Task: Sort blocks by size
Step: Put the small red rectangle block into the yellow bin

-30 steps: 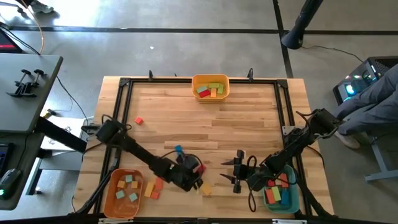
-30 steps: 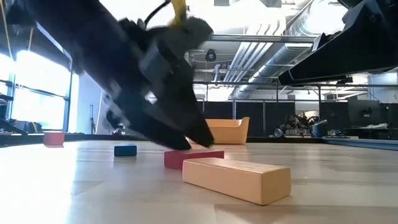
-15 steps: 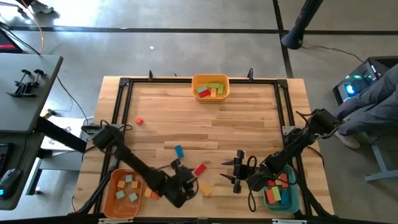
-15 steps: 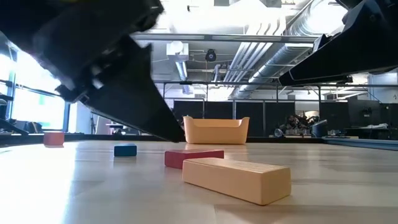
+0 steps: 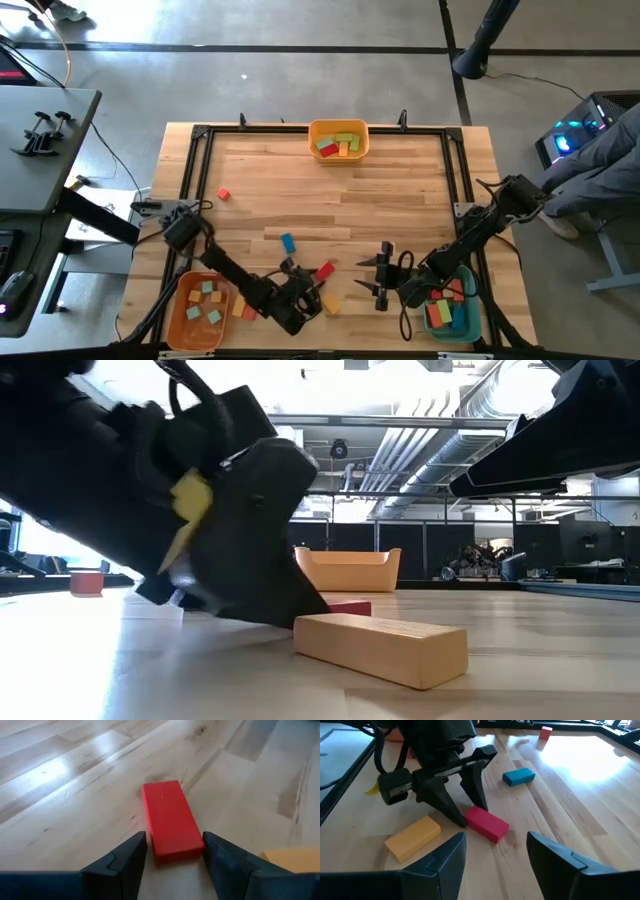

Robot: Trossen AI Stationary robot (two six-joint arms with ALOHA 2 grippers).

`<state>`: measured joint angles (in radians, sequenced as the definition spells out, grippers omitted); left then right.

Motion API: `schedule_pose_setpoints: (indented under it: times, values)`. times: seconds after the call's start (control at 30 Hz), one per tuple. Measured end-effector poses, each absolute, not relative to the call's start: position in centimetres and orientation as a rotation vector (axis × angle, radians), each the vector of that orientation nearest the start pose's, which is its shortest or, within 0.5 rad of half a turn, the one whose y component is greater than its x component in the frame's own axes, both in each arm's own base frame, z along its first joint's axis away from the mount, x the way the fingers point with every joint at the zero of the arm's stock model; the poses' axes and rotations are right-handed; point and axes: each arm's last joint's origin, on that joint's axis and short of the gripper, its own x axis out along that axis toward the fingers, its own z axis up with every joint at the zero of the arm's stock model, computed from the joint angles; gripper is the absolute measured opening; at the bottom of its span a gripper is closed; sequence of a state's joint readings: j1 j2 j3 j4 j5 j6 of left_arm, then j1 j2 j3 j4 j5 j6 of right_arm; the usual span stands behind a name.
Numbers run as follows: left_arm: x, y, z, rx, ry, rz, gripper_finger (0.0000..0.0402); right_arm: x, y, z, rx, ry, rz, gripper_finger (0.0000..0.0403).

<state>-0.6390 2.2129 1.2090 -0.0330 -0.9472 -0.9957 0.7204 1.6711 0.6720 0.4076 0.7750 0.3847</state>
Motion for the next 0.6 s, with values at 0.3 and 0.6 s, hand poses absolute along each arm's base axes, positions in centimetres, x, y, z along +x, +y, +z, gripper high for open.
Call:
schedule_pose_setpoints:
  times: [0.3, 0.6]
  values:
    - [34.6, -21.1, 6.9, -0.19, 0.56, 0.553, 0.0141, 24.0, 18.4, 14.1, -0.042, 0.433, -0.138, 0.0206]
    - [34.2, -21.0, 8.4, -0.041, 0.669, 0.453, 0.0108, 25.4, 17.5, 11.6, -0.125, 0.495, -0.121, 0.0206]
